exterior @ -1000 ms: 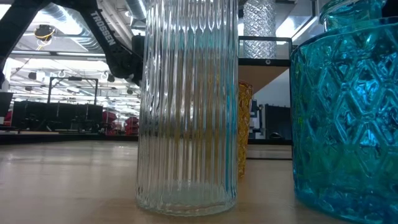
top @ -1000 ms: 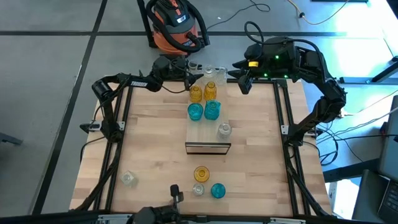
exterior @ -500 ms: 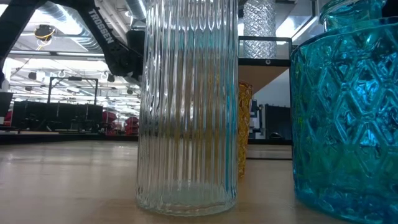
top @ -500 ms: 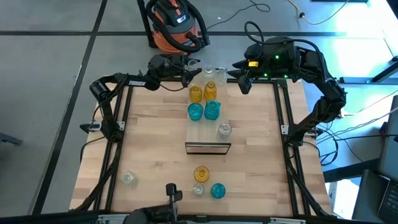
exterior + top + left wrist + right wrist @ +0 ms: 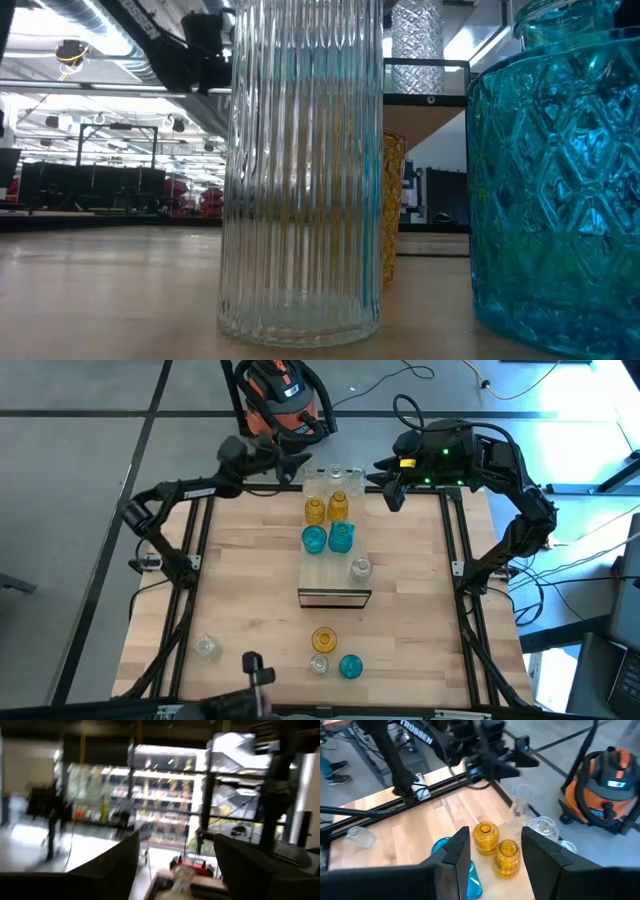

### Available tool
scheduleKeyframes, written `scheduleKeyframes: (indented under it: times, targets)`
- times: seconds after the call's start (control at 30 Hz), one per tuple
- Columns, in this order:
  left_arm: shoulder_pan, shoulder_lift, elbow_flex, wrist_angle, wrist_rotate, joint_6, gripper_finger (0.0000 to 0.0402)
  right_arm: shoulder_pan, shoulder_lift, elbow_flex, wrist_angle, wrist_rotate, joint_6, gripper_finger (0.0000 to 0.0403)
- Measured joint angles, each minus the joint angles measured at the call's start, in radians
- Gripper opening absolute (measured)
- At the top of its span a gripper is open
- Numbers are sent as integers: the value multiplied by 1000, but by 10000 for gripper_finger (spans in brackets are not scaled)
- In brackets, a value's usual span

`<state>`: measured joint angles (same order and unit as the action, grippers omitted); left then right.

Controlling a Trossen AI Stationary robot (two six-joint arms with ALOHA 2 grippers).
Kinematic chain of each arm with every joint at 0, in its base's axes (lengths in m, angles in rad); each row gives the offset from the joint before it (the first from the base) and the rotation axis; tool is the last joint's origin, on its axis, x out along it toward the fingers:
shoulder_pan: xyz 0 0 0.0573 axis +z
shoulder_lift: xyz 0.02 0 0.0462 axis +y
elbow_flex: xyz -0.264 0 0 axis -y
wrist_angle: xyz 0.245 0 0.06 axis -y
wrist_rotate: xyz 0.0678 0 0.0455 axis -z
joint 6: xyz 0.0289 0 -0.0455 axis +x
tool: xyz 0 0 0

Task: Sort vases onto shelf
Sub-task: Put the transparent vase on the shelf aligned with the other transparent vases

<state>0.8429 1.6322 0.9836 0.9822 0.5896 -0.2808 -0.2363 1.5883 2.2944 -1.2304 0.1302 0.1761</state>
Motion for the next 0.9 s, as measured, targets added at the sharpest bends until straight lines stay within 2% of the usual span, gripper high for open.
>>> scheduleKeyframes:
  times: [0.1,0.27,0.5,0.73,0.9]
  targets:
    - [34,-47,-1,-178,-42,-25,226,0,0,0,0,-28,1,143]
    - [49,-104,-1,-438,-77,74,169,0,-1,-12,10,-38,2,143]
    - [1,-119,-1,-760,-250,183,97,0,-1,-68,38,-65,3,143]
    - [-80,-119,-1,-823,-436,266,65,0,0,-112,63,-105,10,143]
    - [-116,-115,-1,-831,-474,266,58,0,0,-116,62,-105,10,143]
